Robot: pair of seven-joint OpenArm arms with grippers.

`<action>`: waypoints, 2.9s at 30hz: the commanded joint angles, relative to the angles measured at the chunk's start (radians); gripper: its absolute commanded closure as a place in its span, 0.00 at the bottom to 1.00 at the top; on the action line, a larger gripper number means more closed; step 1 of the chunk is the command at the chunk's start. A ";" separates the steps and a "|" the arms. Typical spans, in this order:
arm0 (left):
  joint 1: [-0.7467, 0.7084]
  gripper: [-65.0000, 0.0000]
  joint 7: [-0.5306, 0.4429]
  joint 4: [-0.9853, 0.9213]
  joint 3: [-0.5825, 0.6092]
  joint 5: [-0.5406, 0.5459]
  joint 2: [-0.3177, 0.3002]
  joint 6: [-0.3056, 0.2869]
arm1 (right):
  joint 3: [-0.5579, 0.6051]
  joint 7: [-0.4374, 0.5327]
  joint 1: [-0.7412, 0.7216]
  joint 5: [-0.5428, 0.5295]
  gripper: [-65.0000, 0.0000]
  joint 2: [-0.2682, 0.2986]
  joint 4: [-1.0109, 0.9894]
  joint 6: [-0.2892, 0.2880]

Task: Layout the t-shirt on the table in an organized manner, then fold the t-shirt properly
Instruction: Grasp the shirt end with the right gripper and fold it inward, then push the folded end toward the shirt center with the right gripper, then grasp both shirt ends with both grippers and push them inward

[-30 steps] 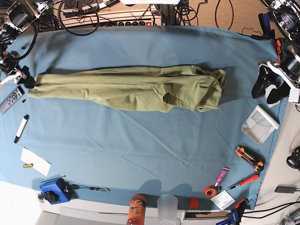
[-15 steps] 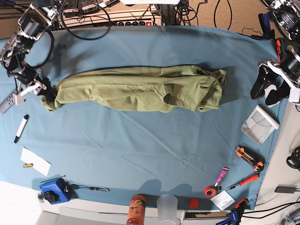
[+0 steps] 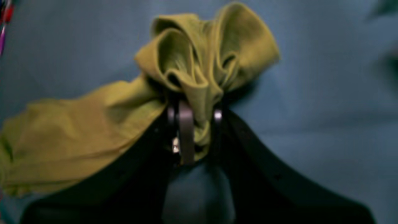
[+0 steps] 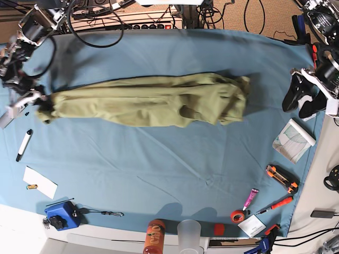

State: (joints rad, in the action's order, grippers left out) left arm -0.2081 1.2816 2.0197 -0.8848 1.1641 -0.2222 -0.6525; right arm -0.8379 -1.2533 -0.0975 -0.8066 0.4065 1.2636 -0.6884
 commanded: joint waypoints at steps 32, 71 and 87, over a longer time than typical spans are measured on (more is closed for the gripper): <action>-0.028 0.43 -0.140 0.013 -0.167 -0.283 0.033 0.027 | 0.550 0.017 0.233 -0.028 1.00 0.011 0.694 -0.010; -0.028 0.43 -0.138 0.013 -0.166 -0.217 0.034 0.027 | 0.631 0.060 0.148 0.074 0.99 -0.044 0.944 0.006; -0.031 0.43 -0.148 0.009 0.227 -0.277 0.109 0.027 | 0.550 0.127 0.170 0.008 1.00 -0.125 0.394 -0.010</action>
State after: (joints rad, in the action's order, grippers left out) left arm -0.2413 1.1572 2.0144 -0.6537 0.8593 -0.1078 -0.6228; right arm -0.2825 -1.1439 0.0822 -0.7834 0.2653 1.6402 -0.6945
